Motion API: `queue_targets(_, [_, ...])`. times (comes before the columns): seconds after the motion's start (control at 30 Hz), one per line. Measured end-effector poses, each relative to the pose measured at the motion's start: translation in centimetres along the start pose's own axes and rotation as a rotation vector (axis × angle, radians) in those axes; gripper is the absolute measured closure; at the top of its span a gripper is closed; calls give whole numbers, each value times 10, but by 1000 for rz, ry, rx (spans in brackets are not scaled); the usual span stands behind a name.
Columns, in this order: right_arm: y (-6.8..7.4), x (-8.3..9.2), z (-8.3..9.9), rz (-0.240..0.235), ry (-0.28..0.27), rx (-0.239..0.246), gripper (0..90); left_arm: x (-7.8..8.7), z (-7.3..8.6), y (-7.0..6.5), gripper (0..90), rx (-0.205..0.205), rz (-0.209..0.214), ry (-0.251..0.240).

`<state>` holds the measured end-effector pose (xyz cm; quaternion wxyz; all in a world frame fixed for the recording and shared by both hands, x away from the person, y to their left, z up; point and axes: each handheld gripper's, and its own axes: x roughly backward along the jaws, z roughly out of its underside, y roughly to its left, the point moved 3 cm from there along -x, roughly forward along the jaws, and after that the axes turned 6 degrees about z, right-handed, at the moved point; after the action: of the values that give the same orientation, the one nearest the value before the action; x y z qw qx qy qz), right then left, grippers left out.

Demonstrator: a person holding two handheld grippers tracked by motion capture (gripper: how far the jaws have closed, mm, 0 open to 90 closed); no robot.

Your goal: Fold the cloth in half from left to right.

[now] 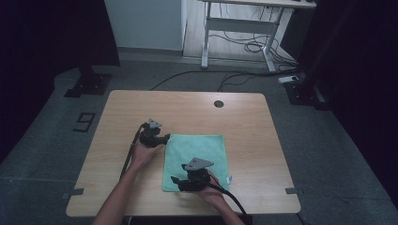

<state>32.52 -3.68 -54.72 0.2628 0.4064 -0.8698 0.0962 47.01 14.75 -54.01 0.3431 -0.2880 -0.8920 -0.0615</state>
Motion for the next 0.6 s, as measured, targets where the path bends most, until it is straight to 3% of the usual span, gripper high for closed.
queue_targets(0.13, [2, 3, 1, -4, -4, 8, 357, 0, -8, -2, 448, -12, 1, 43])
queue_targets(0.2, [3, 5, 0, -6, -10, 13, 359, -4, -10, -2, 454, 19, 17, 26])
queue_targets(0.3, [4, 6, -2, -13, -20, 14, 363, -16, -5, 0, 467, 9, 6, 57])
queue_targets(0.4, [3, 5, -5, -17, -27, 12, 367, -25, 1, 5, 483, 32, 9, 83])
queue_targets(0.6, [6, 2, -6, -20, -24, 20, 373, -31, 4, 4, 540, 25, 13, 79])
